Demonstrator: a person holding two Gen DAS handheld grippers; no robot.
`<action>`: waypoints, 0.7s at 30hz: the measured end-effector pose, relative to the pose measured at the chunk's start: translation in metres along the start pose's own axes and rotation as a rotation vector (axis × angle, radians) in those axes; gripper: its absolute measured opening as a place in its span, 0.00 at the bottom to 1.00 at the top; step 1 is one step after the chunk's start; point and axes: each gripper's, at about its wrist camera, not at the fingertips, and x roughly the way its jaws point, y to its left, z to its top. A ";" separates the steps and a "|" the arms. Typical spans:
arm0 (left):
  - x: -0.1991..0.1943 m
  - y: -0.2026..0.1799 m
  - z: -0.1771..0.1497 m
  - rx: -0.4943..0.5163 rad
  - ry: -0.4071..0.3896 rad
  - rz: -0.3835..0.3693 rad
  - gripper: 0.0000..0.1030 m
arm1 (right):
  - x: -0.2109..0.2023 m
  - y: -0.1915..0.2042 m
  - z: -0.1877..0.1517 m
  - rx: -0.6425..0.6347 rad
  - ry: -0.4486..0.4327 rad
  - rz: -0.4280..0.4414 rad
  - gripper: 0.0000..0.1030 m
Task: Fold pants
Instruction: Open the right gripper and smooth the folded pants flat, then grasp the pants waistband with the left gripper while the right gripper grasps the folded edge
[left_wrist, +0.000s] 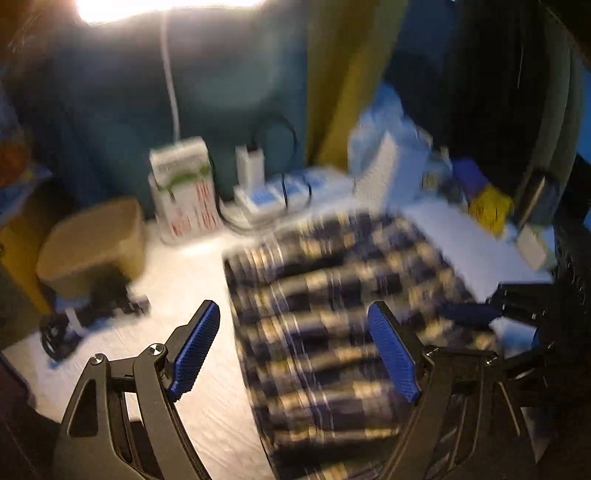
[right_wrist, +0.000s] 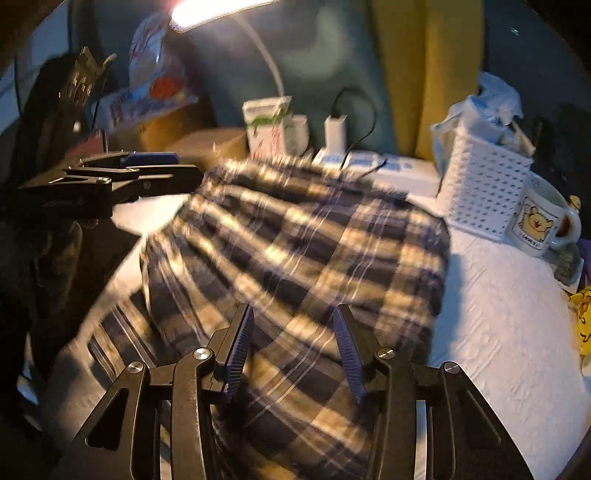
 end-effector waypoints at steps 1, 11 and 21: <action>0.008 0.000 -0.007 0.002 0.029 0.005 0.80 | 0.005 0.003 -0.004 -0.011 0.020 -0.003 0.46; 0.036 0.026 -0.047 -0.113 0.150 0.043 0.81 | -0.011 -0.002 -0.059 -0.038 0.076 -0.021 0.46; 0.024 0.032 -0.045 -0.117 0.099 0.104 0.81 | -0.046 -0.008 -0.100 -0.051 0.076 -0.052 0.46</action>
